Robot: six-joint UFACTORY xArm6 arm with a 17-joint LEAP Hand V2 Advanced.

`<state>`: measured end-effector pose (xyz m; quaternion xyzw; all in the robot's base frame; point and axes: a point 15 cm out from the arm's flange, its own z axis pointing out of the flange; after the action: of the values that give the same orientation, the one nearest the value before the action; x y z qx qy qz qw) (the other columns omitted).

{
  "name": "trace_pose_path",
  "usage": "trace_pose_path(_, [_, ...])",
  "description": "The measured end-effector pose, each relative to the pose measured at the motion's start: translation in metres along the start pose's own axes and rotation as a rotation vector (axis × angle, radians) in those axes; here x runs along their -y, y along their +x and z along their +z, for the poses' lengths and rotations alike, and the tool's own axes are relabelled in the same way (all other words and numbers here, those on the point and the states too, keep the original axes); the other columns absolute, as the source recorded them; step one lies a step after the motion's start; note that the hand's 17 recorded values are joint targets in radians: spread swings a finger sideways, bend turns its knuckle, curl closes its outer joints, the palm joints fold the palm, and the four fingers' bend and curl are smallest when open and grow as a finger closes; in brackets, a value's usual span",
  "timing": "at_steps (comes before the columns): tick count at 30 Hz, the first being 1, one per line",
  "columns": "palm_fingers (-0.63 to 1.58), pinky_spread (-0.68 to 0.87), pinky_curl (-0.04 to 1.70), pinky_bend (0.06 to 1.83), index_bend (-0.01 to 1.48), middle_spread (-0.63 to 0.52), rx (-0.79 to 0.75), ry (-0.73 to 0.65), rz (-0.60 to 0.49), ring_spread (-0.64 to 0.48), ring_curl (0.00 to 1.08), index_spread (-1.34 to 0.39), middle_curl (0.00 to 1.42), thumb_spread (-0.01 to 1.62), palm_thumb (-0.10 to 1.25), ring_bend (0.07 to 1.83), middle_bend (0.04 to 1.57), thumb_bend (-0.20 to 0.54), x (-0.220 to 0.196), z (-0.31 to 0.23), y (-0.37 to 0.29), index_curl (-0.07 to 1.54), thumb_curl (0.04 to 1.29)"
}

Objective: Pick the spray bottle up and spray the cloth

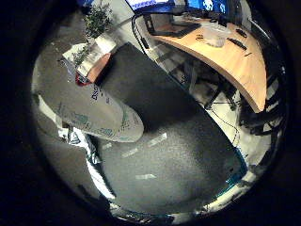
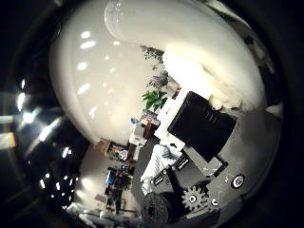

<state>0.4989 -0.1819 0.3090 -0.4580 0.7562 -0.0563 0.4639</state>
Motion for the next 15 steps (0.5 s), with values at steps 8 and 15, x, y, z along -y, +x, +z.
trace_pose_path(8, [1.26,-0.34,0.49,1.30,1.10,-0.19,-0.046,-0.029,-0.056,-0.21,0.53,-0.29,0.66,0.87,0.99,1.41,1.30,-0.014,0.005,-0.027,-0.023,0.65,0.87])
trace_pose_path(15, [1.26,-0.34,0.52,1.28,1.12,-0.19,-0.173,-0.177,-0.103,-0.21,0.54,-0.29,0.66,0.82,0.97,1.41,1.30,-0.014,-0.003,-0.058,-0.036,0.65,0.92])
